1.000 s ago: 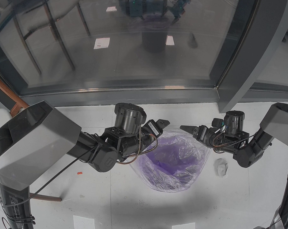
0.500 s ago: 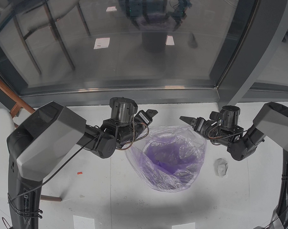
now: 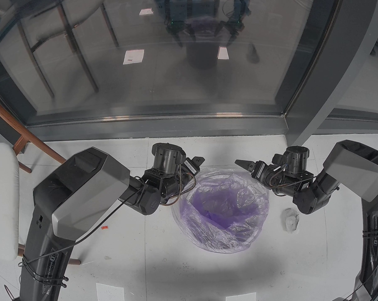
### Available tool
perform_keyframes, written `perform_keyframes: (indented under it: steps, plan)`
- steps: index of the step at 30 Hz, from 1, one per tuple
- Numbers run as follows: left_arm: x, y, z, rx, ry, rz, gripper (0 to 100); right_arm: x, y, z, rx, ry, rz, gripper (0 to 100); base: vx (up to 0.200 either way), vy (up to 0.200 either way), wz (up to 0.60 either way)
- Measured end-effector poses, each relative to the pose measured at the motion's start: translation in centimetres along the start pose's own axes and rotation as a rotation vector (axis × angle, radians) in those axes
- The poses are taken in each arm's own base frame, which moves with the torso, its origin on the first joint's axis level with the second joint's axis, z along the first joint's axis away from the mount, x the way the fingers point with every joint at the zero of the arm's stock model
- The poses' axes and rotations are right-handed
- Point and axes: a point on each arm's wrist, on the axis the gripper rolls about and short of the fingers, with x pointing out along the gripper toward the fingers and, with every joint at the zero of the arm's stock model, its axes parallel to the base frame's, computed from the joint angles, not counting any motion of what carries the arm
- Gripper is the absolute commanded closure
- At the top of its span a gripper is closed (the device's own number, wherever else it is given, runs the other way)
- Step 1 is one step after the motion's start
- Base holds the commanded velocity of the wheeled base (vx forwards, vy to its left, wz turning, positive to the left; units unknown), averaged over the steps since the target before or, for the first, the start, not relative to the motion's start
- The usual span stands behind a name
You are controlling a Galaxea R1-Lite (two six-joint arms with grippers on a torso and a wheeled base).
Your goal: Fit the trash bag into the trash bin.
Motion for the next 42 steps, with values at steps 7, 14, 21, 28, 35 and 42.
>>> perform_keyframes:
  steps: [7,14,21,28,35,42]
  plan:
    - [0.3,0.6,-0.6,-0.003,-0.030,0.040,0,0.7,-0.6,-0.9,0.010,0.002,-0.025,0,0.000,0.000,0.00]
    - [0.3,0.5,-0.4,-0.073,-0.075,0.048,0,1.0,-0.9,-0.7,0.081,-0.034,-0.023,0,0.000,0.000,0.00]
    - [-3.0,-2.5,2.0,-0.161,-0.123,-0.013,0,-1.7,1.4,3.3,0.240,-0.128,0.039,0,0.000,0.000,0.00]
    - [-8.8,-4.1,3.6,-0.182,-0.130,-0.023,0,-6.7,1.9,6.3,0.321,-0.168,-0.011,0,0.000,0.000,0.00]
    - [-13.8,-2.9,3.1,-0.179,-0.115,-0.020,0,-10.7,0.4,5.5,0.461,-0.091,-0.166,0,0.000,0.000,0.00]
    - [-15.7,-3.2,3.2,-0.140,-0.169,-0.139,0,-10.8,2.6,2.6,0.530,0.038,-0.172,0,0.000,0.000,0.00]
